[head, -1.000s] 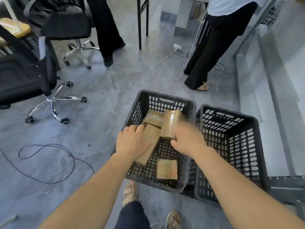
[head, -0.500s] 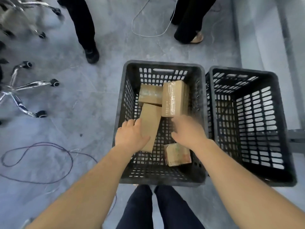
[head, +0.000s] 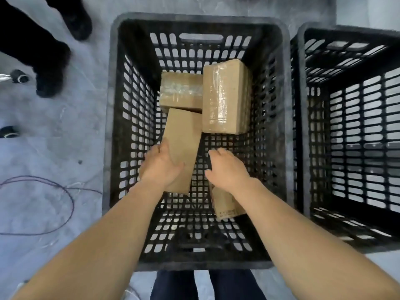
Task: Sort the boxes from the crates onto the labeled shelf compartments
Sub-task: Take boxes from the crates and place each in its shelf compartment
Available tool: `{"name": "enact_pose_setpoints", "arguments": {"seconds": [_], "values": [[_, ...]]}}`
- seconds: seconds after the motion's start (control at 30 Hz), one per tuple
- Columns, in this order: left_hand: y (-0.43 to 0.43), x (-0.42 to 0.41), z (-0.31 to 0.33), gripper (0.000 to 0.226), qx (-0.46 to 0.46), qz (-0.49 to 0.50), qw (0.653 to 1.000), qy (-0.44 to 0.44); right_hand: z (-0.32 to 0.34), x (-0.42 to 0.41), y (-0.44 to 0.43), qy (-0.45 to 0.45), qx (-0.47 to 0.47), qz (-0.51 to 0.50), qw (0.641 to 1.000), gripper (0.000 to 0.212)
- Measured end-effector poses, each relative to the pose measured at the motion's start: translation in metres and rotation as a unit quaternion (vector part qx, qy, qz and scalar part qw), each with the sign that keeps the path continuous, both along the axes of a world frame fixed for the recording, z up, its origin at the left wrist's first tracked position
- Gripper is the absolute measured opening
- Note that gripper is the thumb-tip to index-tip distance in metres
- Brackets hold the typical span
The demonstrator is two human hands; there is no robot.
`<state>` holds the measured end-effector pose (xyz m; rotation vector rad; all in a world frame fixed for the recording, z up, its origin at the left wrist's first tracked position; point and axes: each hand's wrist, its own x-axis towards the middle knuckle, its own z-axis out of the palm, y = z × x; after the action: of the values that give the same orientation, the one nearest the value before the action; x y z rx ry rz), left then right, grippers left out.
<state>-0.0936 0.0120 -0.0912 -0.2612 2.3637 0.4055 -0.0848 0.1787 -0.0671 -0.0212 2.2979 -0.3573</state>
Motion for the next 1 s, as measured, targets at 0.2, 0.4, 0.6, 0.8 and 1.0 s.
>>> {"name": "enact_pose_setpoints", "arguments": {"seconds": [0.2, 0.4, 0.6, 0.8, 1.0], "values": [[-0.006, -0.007, -0.056, 0.087, 0.013, 0.117, 0.993, -0.024, -0.060, -0.004, -0.021, -0.079, -0.053, -0.091, 0.991, 0.065], [-0.008, 0.001, -0.070, 0.063, 0.090, 0.229, 0.967, -0.067, -0.082, -0.010, -0.028, -0.172, -0.120, -0.215, 0.954, 0.037], [0.000, 0.014, -0.017, 0.068, 0.099, 0.295, 0.950, -0.010, -0.034, -0.011, -0.028, -0.153, -0.170, -0.207, 0.951, 0.044], [-0.002, 0.016, 0.081, 0.093, 0.190, 0.356, 0.914, 0.046, 0.062, -0.017, -0.013, -0.075, -0.256, -0.222, 0.938, 0.043], [0.009, 0.011, 0.171, 0.119, 0.245, 0.355, 0.900, 0.067, 0.157, -0.026, -0.006, 0.007, -0.320, -0.233, 0.918, 0.010]]}}
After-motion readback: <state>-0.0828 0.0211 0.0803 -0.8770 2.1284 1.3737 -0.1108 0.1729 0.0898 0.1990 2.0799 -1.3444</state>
